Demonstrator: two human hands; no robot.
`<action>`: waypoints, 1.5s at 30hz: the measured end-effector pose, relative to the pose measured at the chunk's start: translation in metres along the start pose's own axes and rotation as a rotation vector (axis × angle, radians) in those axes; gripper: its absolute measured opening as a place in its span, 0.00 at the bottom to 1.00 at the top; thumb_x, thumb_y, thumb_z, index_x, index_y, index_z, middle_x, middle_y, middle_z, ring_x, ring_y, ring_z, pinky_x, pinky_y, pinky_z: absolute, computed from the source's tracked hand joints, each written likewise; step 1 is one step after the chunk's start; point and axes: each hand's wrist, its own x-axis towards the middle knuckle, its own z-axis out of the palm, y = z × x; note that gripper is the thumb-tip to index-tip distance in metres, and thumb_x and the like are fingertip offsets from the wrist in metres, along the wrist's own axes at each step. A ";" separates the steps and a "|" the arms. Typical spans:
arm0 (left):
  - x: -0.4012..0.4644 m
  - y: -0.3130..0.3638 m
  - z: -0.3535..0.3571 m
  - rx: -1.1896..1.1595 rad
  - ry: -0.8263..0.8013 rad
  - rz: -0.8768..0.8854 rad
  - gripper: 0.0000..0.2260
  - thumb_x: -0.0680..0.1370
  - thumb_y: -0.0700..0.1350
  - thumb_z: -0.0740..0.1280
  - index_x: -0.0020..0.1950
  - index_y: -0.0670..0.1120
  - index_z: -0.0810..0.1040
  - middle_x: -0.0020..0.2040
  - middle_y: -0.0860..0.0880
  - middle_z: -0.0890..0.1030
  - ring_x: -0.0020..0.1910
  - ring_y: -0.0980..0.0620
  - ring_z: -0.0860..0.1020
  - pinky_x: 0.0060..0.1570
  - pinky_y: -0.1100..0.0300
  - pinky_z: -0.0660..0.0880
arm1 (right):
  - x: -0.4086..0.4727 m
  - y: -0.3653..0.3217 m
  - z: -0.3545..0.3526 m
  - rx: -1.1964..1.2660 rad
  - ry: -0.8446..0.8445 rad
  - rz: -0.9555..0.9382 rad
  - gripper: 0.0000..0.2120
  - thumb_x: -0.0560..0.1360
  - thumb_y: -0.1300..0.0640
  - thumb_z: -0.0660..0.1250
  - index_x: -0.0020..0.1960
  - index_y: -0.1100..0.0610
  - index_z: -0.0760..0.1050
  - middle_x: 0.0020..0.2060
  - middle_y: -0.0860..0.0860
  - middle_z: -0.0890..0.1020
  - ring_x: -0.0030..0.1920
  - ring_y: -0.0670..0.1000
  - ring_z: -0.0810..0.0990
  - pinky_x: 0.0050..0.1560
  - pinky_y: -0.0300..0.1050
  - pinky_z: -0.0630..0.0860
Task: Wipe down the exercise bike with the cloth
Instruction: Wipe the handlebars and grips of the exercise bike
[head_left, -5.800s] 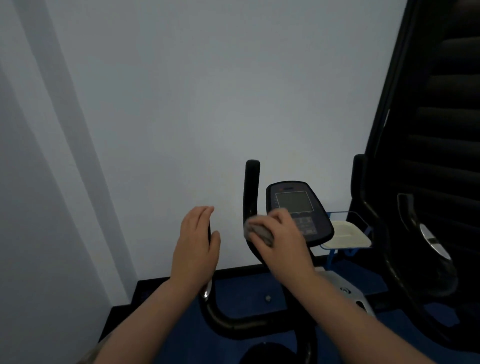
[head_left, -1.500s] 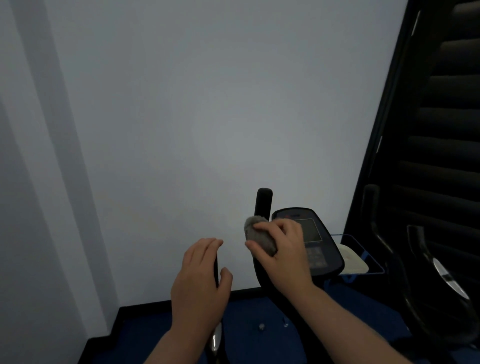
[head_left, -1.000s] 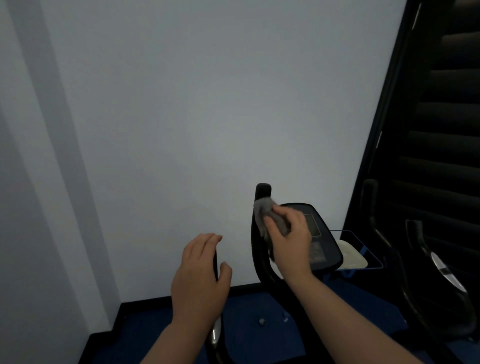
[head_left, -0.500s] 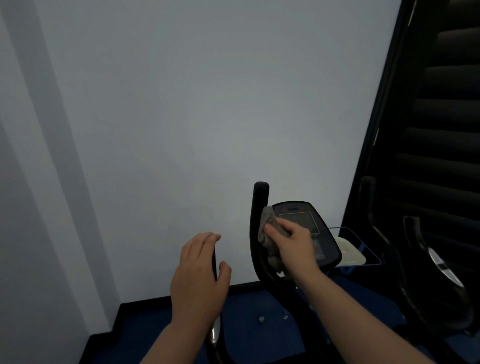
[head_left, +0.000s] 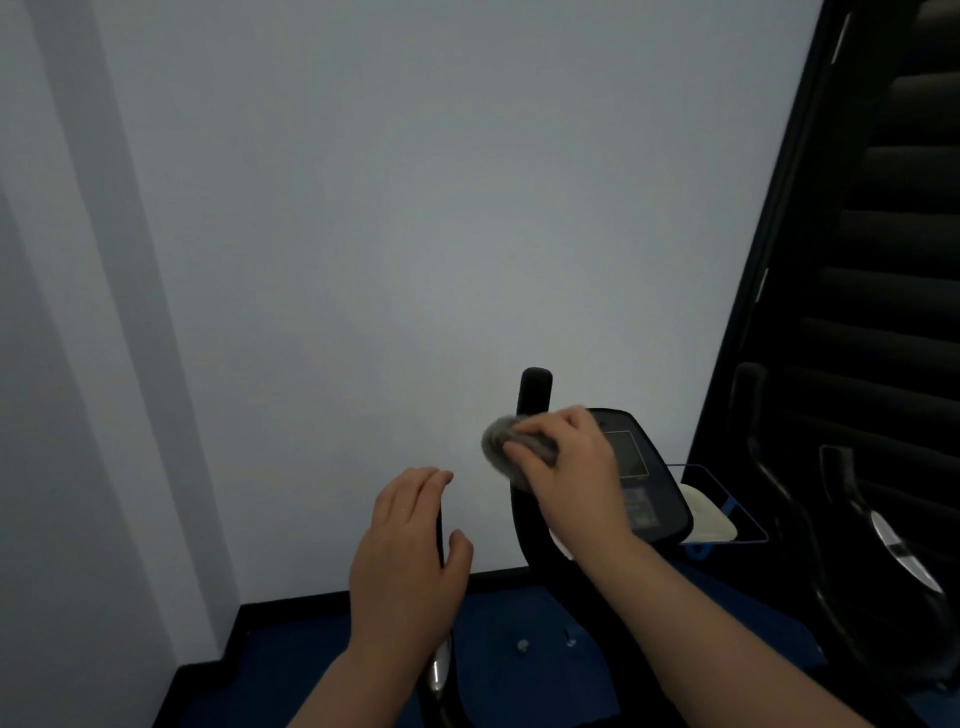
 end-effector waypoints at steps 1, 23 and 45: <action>0.000 0.001 0.000 -0.001 0.002 0.004 0.24 0.74 0.43 0.68 0.70 0.50 0.72 0.67 0.55 0.72 0.67 0.59 0.64 0.49 0.64 0.71 | 0.006 -0.004 -0.002 0.022 0.051 -0.028 0.05 0.72 0.56 0.74 0.47 0.51 0.81 0.46 0.45 0.71 0.47 0.36 0.73 0.45 0.23 0.67; 0.000 0.001 -0.008 -0.008 -0.056 -0.013 0.23 0.75 0.43 0.67 0.71 0.49 0.70 0.68 0.55 0.71 0.69 0.59 0.63 0.56 0.63 0.67 | -0.018 0.001 -0.045 -0.030 -0.616 0.238 0.05 0.70 0.52 0.75 0.39 0.44 0.80 0.41 0.43 0.81 0.44 0.41 0.79 0.42 0.32 0.73; -0.095 0.088 0.000 -0.110 -0.081 -0.077 0.20 0.76 0.39 0.69 0.67 0.51 0.74 0.72 0.58 0.67 0.72 0.57 0.64 0.69 0.55 0.66 | -0.038 0.009 -0.056 0.354 -0.485 0.424 0.06 0.74 0.59 0.71 0.48 0.60 0.77 0.44 0.56 0.81 0.44 0.49 0.80 0.45 0.44 0.77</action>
